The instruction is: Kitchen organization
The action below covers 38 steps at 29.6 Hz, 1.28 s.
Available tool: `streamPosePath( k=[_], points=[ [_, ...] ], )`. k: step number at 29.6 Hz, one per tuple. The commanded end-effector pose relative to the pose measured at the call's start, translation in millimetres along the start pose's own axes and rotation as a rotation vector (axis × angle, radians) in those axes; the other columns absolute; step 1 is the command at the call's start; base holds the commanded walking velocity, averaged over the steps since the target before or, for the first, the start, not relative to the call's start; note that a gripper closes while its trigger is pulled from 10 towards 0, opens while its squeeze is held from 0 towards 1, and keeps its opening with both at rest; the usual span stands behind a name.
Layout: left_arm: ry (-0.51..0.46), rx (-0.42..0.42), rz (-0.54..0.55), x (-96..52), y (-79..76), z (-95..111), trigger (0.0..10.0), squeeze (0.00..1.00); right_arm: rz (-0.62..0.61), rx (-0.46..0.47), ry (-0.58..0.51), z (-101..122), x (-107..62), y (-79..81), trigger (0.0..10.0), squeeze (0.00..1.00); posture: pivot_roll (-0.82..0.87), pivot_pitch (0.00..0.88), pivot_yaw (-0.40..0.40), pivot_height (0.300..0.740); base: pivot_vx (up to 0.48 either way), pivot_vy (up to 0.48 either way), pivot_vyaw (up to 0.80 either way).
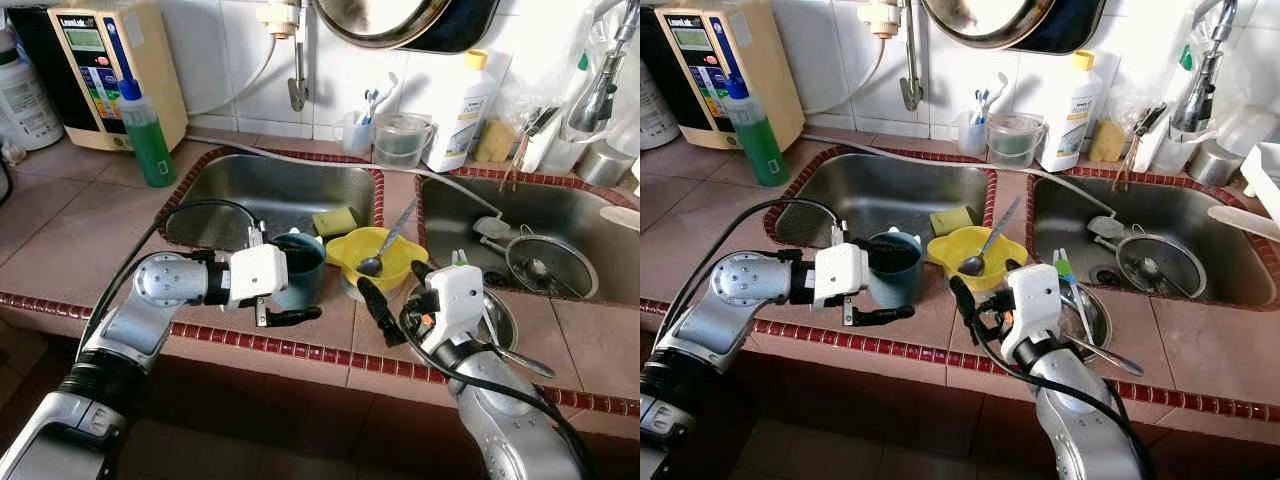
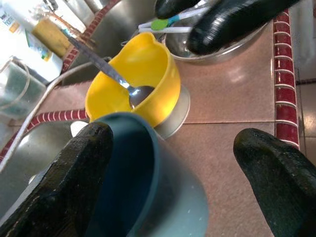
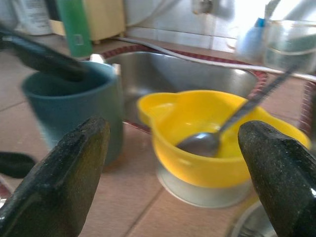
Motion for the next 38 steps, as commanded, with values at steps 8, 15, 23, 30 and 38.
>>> streamPosePath(
  k=[8,15,23,30,38],
  points=[
    [0.029,0.032,-0.026,2.1,11.0,-1,10.0,0.00,0.071,-0.082,-0.018,6,-6.2,17.3,10.0,0.00,-0.13,0.005,0.045,0.740,0.000,0.000,0.00],
    [0.011,0.029,-0.035,4.4,9.5,1,0.6,0.00,0.053,-0.095,-0.008,1,-8.4,15.7,10.0,0.00,-0.14,0.008,0.052,0.740,0.000,0.000,0.00],
    [0.015,0.044,-0.096,3.1,0.9,0,0.0,0.00,0.040,-0.098,-0.008,1,-8.9,14.9,10.0,0.00,-0.13,0.014,0.055,0.740,0.000,0.000,0.00],
    [0.029,0.055,-0.120,0.8,1.8,-1,0.0,0.00,0.035,-0.100,-0.007,1,-7.2,14.0,10.0,0.00,-0.13,0.014,0.060,0.740,0.000,0.000,0.00],
    [0.045,0.063,-0.148,-3.9,0.3,-5,0.0,0.00,0.024,-0.102,-0.010,1,-6.1,13.1,10.0,0.00,-0.12,0.016,0.072,0.740,0.000,0.000,0.00]
  ],
)
Point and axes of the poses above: a point about 5 cm out from each wrist's last joint towards the gripper, its own x axis pointing out of the wrist towards the gripper, its own z axis along the axis of the wrist's last joint, y = z × x, the point moved 5 cm from there along x, pointing out of the wrist towards the gripper, and after that the axes turned 9 degrees about x, right-handed, at the moved point
